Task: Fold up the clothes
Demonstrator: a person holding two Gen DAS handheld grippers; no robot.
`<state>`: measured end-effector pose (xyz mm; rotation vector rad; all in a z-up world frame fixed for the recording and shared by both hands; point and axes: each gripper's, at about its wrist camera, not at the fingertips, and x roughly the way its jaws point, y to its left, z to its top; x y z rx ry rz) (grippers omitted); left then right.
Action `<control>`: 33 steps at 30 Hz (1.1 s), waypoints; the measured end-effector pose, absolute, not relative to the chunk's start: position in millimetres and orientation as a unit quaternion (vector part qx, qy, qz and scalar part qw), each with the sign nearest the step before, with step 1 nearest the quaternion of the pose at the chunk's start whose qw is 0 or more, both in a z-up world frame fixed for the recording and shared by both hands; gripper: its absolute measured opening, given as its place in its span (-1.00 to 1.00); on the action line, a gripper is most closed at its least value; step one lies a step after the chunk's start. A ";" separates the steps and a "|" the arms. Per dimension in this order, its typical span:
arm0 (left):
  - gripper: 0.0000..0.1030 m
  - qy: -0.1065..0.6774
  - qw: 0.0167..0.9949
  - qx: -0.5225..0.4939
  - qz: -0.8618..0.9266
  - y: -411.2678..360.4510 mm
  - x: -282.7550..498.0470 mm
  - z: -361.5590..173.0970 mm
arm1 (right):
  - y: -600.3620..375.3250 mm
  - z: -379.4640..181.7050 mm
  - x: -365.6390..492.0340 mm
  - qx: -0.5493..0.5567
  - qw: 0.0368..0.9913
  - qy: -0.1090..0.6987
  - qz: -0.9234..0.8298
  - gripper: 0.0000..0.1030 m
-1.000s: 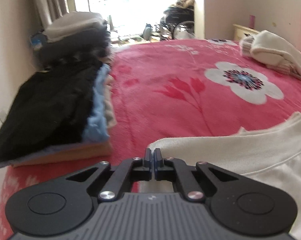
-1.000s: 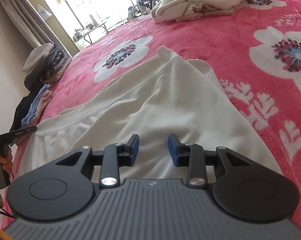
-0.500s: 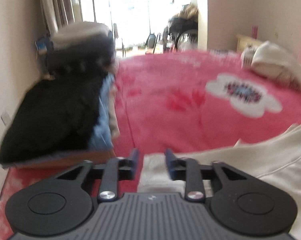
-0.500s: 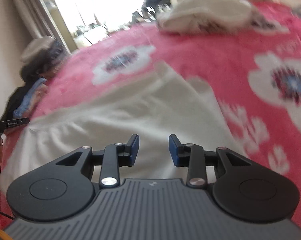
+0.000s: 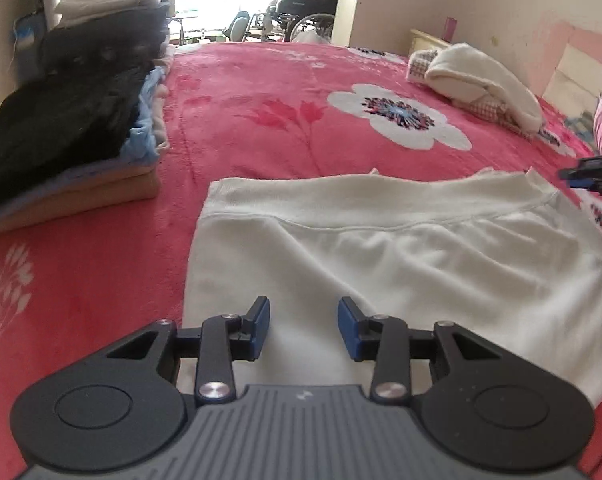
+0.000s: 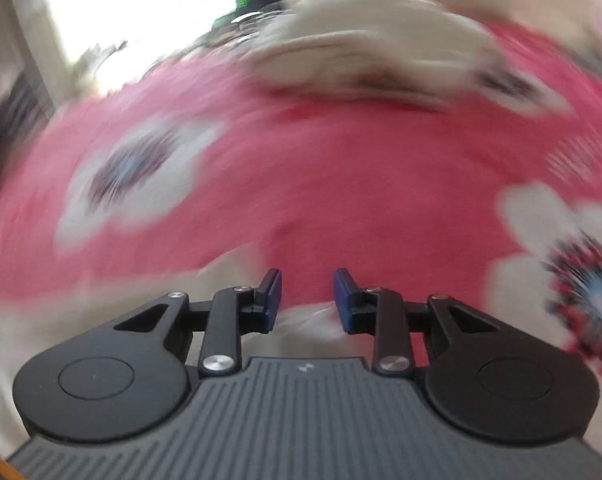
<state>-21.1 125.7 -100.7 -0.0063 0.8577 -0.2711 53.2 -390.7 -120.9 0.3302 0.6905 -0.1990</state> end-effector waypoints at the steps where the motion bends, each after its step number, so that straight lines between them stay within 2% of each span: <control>1: -0.07 0.414 0.901 -0.008 -0.130 128.6 -20.6 -99.2 | -403.4 -111.3 42.6 0.184 0.926 0.318 -0.088 -0.46; 4: 0.06 0.421 0.897 -0.024 -0.133 137.7 -20.0 -97.2 | -420.0 -94.9 8.9 0.243 0.917 0.315 -0.016 -0.41; 8: 0.37 0.431 0.893 -0.026 -0.124 148.0 -24.2 -96.6 | -401.9 -98.3 -13.4 0.202 0.908 0.364 0.049 -0.35; 11: 0.45 0.438 0.892 -0.028 -0.113 154.8 -27.3 -98.6 | -383.4 -112.2 -8.9 0.155 0.904 0.393 0.057 -0.31; 13: 0.46 0.441 0.890 -0.036 -0.110 158.3 -30.2 -101.2 | -375.8 -122.6 2.8 0.141 0.902 0.404 0.058 -0.20; 16: 0.46 0.449 0.886 -0.034 -0.107 160.7 -35.2 -107.9 | -370.8 -132.1 15.7 0.128 0.903 0.407 0.055 -0.20; 18: 0.46 0.454 0.884 -0.034 -0.105 161.7 -36.6 -112.4 | -369.9 -136.1 16.5 0.129 0.903 0.406 0.060 -0.27; 20: 0.46 0.457 0.883 -0.037 -0.104 162.4 -36.1 -115.8 | -367.6 -137.6 15.0 0.125 0.903 0.408 0.056 -0.86; 24: 0.46 0.454 0.884 -0.041 -0.106 161.2 -32.7 -115.5 | -361.4 -130.4 4.5 0.093 0.918 0.386 0.024 -0.95; 33: 0.47 0.451 0.885 -0.011 -0.115 144.9 -27.7 -121.7 | -374.1 -147.8 9.0 0.098 0.922 0.374 -0.028 -0.94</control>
